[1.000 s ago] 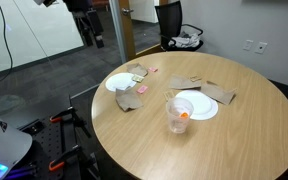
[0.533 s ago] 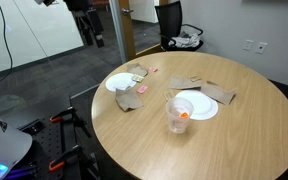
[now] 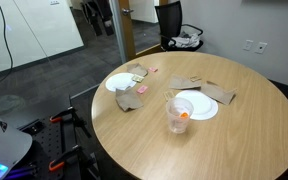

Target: Remove the orange marker from the cup and put it on the table

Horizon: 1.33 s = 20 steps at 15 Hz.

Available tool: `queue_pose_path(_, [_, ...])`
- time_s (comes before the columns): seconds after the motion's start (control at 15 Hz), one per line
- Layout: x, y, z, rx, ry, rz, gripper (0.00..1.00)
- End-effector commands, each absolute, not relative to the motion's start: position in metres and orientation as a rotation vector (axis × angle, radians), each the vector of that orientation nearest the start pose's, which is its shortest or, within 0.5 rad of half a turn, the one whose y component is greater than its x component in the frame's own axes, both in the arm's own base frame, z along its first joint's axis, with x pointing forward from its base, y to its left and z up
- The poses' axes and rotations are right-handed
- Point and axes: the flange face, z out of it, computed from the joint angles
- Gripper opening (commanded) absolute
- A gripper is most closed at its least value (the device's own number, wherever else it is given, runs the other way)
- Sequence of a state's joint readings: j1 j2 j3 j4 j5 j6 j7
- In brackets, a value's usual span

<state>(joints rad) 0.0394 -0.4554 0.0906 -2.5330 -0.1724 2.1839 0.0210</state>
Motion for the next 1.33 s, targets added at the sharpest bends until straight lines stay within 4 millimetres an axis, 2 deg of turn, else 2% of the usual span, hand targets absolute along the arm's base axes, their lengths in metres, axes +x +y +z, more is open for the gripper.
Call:
queue_pose_path(0.0, [0.419,0.019,0.468,-3.302,-0.342,-0.266,1.00])
queue_pose_path(0.33, [0.435,-0.020,0.495,-3.285,-0.496,-0.286,1.00])
queue_pose_path(0.53, [0.444,-0.040,0.499,-3.253,-0.637,-0.251,1.00])
queue_pose_path(0.8, [0.458,-0.064,0.489,-3.241,-0.760,-0.167,1.00])
queue_pose_path(1.27, [0.476,-0.099,0.454,-3.248,-1.014,0.038,1.00])
